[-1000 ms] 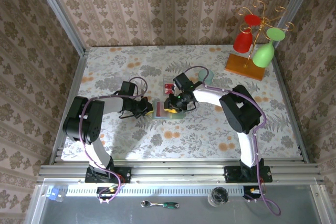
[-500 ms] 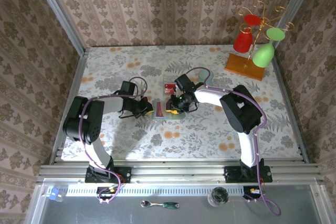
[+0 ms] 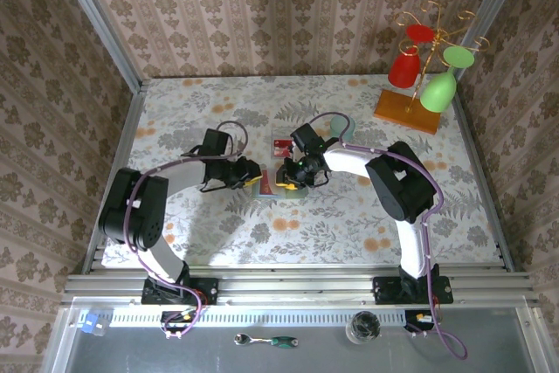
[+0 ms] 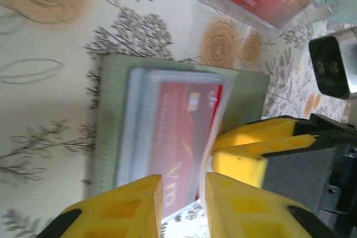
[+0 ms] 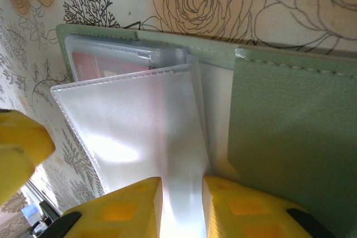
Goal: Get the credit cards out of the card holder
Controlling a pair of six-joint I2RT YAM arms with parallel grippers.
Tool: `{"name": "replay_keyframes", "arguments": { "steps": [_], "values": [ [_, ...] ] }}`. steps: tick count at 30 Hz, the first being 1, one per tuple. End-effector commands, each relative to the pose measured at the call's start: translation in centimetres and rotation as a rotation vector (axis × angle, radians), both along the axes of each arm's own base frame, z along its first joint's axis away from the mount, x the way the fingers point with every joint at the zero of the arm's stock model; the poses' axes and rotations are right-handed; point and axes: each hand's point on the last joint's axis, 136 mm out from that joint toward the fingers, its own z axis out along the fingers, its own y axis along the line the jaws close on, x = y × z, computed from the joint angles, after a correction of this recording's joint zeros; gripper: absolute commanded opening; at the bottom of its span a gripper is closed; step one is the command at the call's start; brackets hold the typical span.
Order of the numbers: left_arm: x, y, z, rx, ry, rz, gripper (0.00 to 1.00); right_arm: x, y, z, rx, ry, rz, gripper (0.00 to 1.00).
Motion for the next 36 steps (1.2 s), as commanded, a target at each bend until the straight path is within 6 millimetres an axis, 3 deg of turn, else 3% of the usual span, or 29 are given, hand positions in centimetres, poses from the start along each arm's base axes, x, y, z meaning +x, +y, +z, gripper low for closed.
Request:
{"name": "replay_keyframes", "arguments": {
  "steps": [1, 23, 36],
  "values": [
    [-0.1, -1.2, 0.9, -0.02, 0.0, -0.009, 0.28, 0.1, -0.5, 0.3, -0.002, -0.007, -0.018, 0.26],
    [-0.5, -2.9, -1.1, -0.035, 0.045, -0.026, 0.26, -0.1, -0.5, 0.2, 0.001, -0.001, -0.018, 0.25],
    [0.0, -3.6, -0.2, -0.078, 0.034, -0.034, 0.23, 0.1, -0.4, 1.6, 0.026, -0.03, -0.017, 0.25]
  ]
}}
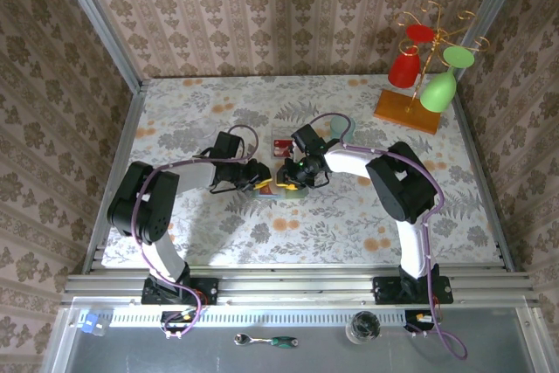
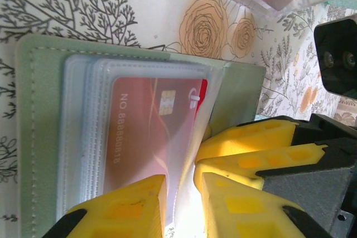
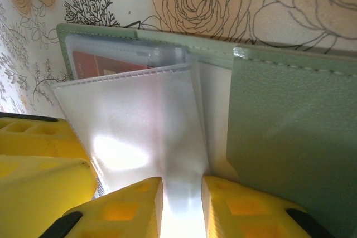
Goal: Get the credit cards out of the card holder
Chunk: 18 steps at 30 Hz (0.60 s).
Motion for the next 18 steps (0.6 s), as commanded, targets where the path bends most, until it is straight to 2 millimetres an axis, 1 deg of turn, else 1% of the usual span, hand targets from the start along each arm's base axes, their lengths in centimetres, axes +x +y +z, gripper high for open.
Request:
{"name": "replay_keyframes", "arguments": {
  "steps": [1, 7, 8, 9, 14, 18],
  "values": [
    [0.4, -1.0, 1.0, -0.041, -0.003, -0.017, 0.23, 0.2, -0.4, 1.8, 0.016, -0.024, -0.017, 0.25],
    [0.8, -1.1, 1.5, -0.042, -0.011, -0.016, 0.22, 0.7, -1.4, 3.0, 0.02, -0.06, -0.045, 0.25],
    [0.3, -1.8, 1.5, -0.04, -0.01, -0.038, 0.22, 0.8, -1.6, 3.3, 0.021, -0.068, -0.05, 0.25],
    [0.1, -2.1, 1.6, -0.04, -0.013, -0.047, 0.22, 0.9, -1.8, 3.6, 0.023, -0.075, -0.054, 0.25],
    [0.1, -2.6, 1.8, -0.033, -0.015, -0.054, 0.22, 1.1, -2.8, 4.7, 0.029, -0.1, -0.07, 0.25],
    [0.1, -3.3, 1.8, -0.033, -0.014, -0.07, 0.22, 1.1, -3.7, 5.1, 0.032, -0.113, -0.084, 0.25]
  ]
}}
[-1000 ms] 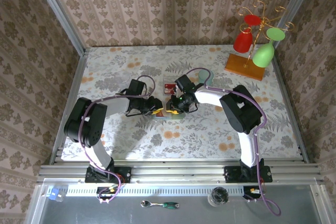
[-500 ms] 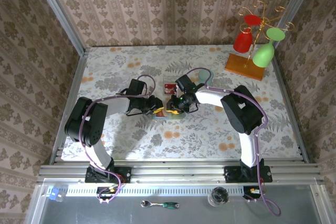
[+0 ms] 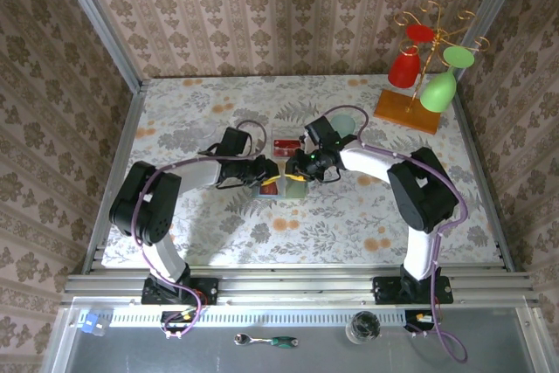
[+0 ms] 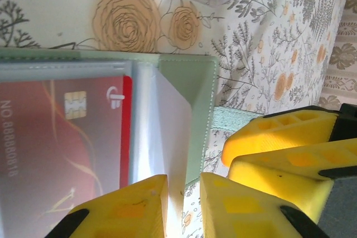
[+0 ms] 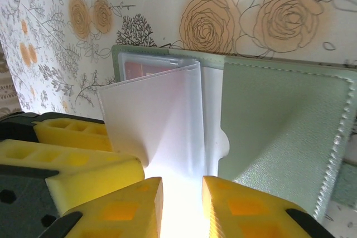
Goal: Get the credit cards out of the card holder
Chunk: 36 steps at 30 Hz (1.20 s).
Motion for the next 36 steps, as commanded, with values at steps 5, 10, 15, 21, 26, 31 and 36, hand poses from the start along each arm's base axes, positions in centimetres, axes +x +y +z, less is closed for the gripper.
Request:
{"name": "replay_keyframes", "arguments": {
  "steps": [5, 10, 15, 21, 26, 31, 36],
  "values": [
    [-0.1, -1.6, -0.4, 0.007, 0.03, -0.032, 0.22, 0.0, -1.9, 1.1, -0.004, -0.043, -0.036, 0.25],
    [0.0, -2.4, -1.0, 0.01, 0.039, -0.046, 0.22, -0.2, -2.9, 1.1, -0.01, -0.049, -0.054, 0.25],
    [0.2, -3.2, -1.3, 0.008, 0.041, -0.053, 0.25, -0.3, -3.8, 1.4, -0.011, -0.058, -0.078, 0.25],
    [0.7, -4.2, -0.9, -0.008, 0.032, -0.069, 0.35, -0.3, -4.4, 1.9, -0.017, -0.067, -0.084, 0.25],
    [1.2, -4.7, -0.5, -0.025, 0.023, -0.078, 0.39, -0.4, -4.5, 1.9, -0.016, -0.063, -0.09, 0.26],
    [1.7, -5.1, -0.1, -0.036, 0.016, -0.088, 0.43, -0.2, -4.4, 2.1, -0.011, -0.061, -0.093, 0.26],
    [2.0, -4.9, 0.2, -0.037, 0.009, -0.089, 0.43, -0.1, -4.1, 2.0, -0.002, -0.053, -0.095, 0.26]
  ]
}}
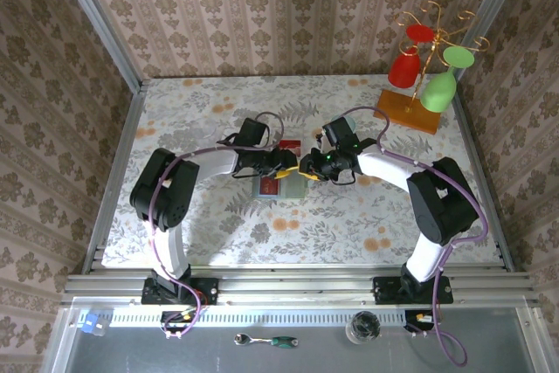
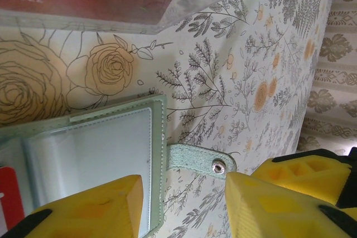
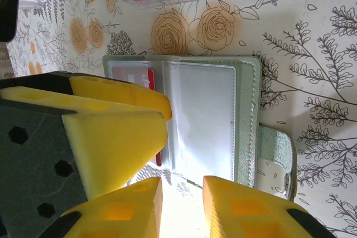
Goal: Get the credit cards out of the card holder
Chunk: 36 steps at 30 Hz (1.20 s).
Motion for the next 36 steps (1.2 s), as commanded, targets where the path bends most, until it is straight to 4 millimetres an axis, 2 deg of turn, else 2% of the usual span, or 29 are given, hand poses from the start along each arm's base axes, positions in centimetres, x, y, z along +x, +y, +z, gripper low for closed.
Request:
{"name": "replay_keyframes", "arguments": {
  "steps": [1, 10, 13, 16, 23, 28, 36],
  "values": [
    [0.2, 0.1, 0.2, -0.008, 0.006, -0.015, 0.43, 0.3, -0.2, 0.7, 0.001, -0.016, -0.015, 0.26],
    [0.6, 3.4, 0.1, 0.003, -0.001, 0.039, 0.34, 0.5, 1.3, 0.0, 0.011, 0.005, 0.002, 0.26],
    [0.4, 4.6, 0.0, 0.01, 0.001, 0.053, 0.32, 0.6, 2.0, -0.2, 0.013, 0.01, 0.011, 0.26],
    [0.8, 6.7, -0.2, 0.023, 0.002, 0.092, 0.31, 0.6, 2.9, -0.5, 0.013, 0.017, 0.025, 0.26],
    [0.2, 9.6, -1.1, 0.063, 0.008, 0.124, 0.29, 0.7, 4.7, -1.2, 0.018, 0.039, 0.053, 0.26],
    [-0.2, 10.8, -1.8, 0.075, 0.02, 0.141, 0.28, 0.6, 5.5, -1.7, 0.019, 0.052, 0.068, 0.26],
    [-0.9, 11.0, -3.1, 0.091, 0.046, 0.133, 0.25, 0.8, 6.7, -2.1, 0.027, 0.065, 0.086, 0.26]
  ]
}}
